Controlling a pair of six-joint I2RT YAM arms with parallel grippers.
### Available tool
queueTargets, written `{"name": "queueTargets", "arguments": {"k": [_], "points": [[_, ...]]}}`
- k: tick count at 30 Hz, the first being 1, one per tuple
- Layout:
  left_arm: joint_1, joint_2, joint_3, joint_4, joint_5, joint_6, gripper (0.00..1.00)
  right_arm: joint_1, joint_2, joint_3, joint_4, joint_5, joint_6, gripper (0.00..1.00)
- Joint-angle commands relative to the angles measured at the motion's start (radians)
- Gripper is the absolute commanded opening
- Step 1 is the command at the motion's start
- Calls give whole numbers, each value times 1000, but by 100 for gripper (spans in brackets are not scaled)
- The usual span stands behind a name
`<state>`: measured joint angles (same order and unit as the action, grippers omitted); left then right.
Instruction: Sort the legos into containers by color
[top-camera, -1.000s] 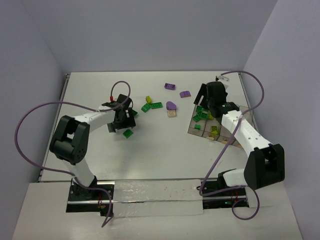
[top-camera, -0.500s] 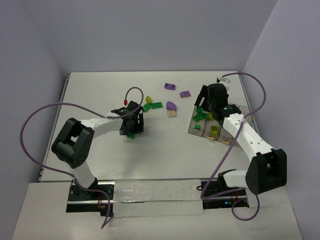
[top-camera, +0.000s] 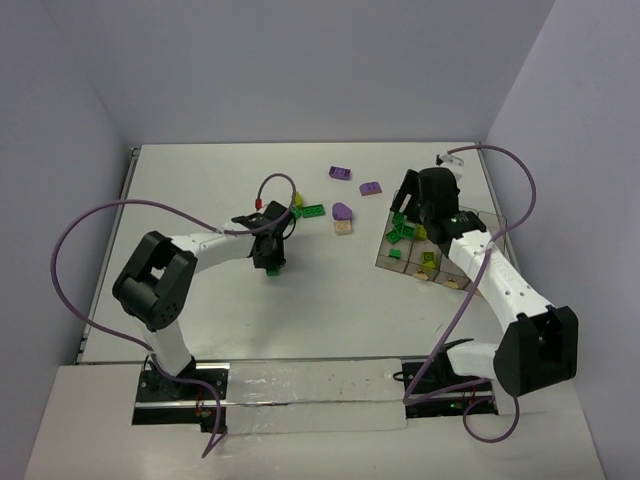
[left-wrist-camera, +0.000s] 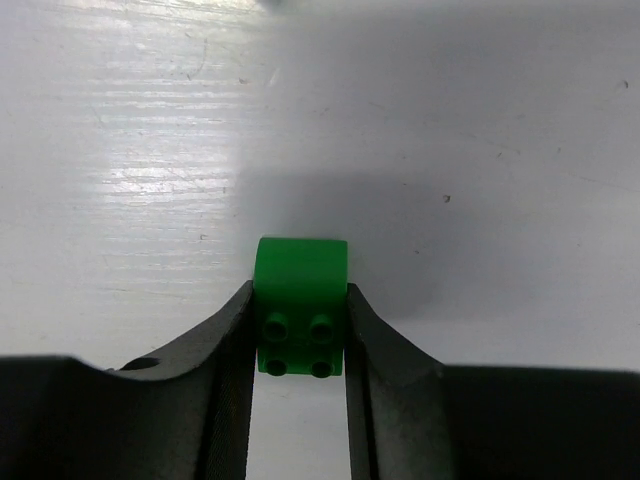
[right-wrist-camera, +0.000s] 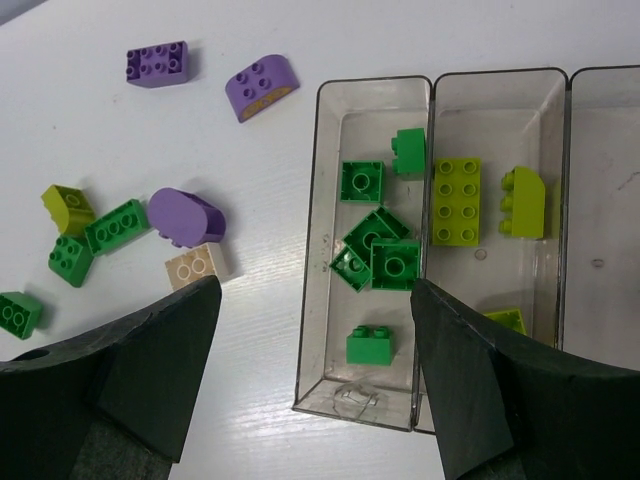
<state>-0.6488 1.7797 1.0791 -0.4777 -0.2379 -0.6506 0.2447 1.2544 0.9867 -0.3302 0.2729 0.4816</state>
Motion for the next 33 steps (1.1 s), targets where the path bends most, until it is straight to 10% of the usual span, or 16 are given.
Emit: {"name": "queueTargets", "arguments": {"k": [1,17,27,33], "points": [[-46,30,68,-56,28,-5,0,10,-62,-8,-9,10,0,84],[-191,182,355,-81,84,-60,3,15,-175,-89,-55,4,11,84],[-195,230,383,-72,107,-78,81,18,-219,-94,-88,11,2,84],[-190,108,397,-122,82,-66,88,93,-218,-89,-99,9,4,84]]}}
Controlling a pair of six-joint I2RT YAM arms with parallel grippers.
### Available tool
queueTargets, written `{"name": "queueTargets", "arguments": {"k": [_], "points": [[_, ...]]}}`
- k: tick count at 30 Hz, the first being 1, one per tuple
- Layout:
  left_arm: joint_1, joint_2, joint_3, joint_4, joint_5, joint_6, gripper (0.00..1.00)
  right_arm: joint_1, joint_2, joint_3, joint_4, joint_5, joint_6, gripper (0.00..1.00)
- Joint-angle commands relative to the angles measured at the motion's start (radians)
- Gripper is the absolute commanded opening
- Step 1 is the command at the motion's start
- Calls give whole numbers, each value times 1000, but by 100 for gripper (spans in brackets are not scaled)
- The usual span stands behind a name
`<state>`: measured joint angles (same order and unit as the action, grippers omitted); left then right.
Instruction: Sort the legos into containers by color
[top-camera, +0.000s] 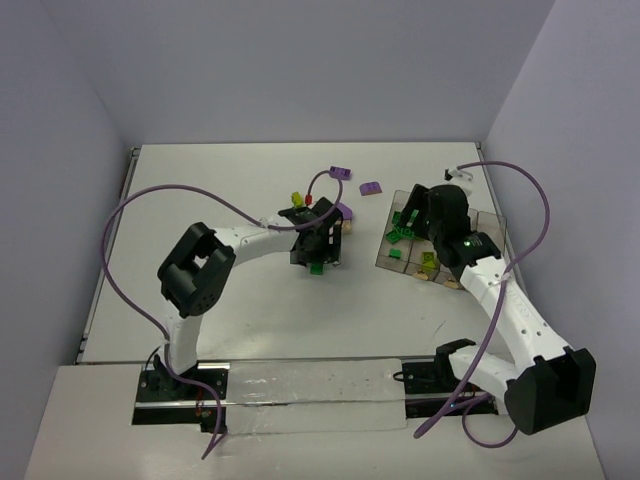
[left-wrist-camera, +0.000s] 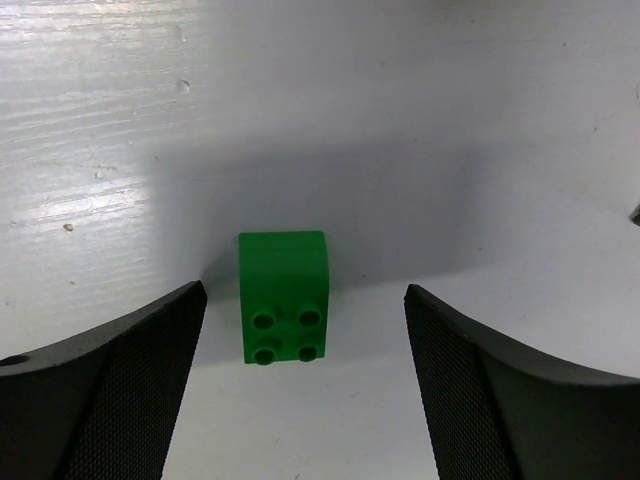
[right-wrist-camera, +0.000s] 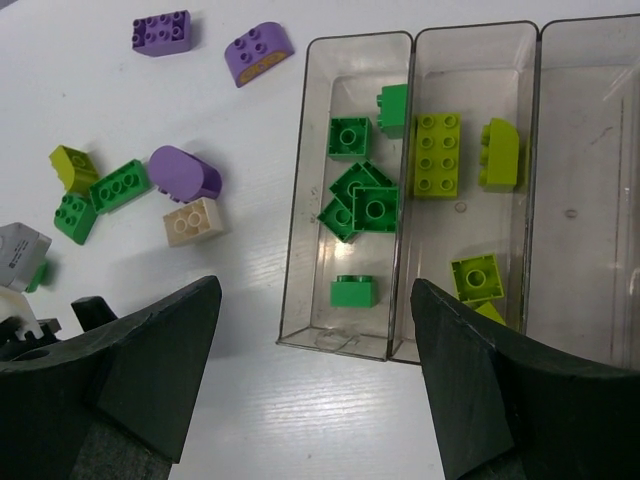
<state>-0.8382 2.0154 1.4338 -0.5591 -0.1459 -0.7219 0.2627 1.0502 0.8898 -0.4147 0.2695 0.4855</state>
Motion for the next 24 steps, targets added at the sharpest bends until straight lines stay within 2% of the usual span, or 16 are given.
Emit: {"name": "queueTargets", "arguments": {"k": [1,5,12,15,24], "points": [[3,-171,38,-54,-24,7,88,101,-2,12,-22,29,5,84],[71,-342,3,-91,-51,12,87,271,55,5,-12,101,29,84],[388,-642,-163,-105,-23,8,85,466,195,-6,65,46,107,84],[456,-693,-191,-111,-24,12,85,526,325,48,80,12,157,84],[485,-712,-218,-121,-18,6,85,598,633,204,83,10,257,82]]}}
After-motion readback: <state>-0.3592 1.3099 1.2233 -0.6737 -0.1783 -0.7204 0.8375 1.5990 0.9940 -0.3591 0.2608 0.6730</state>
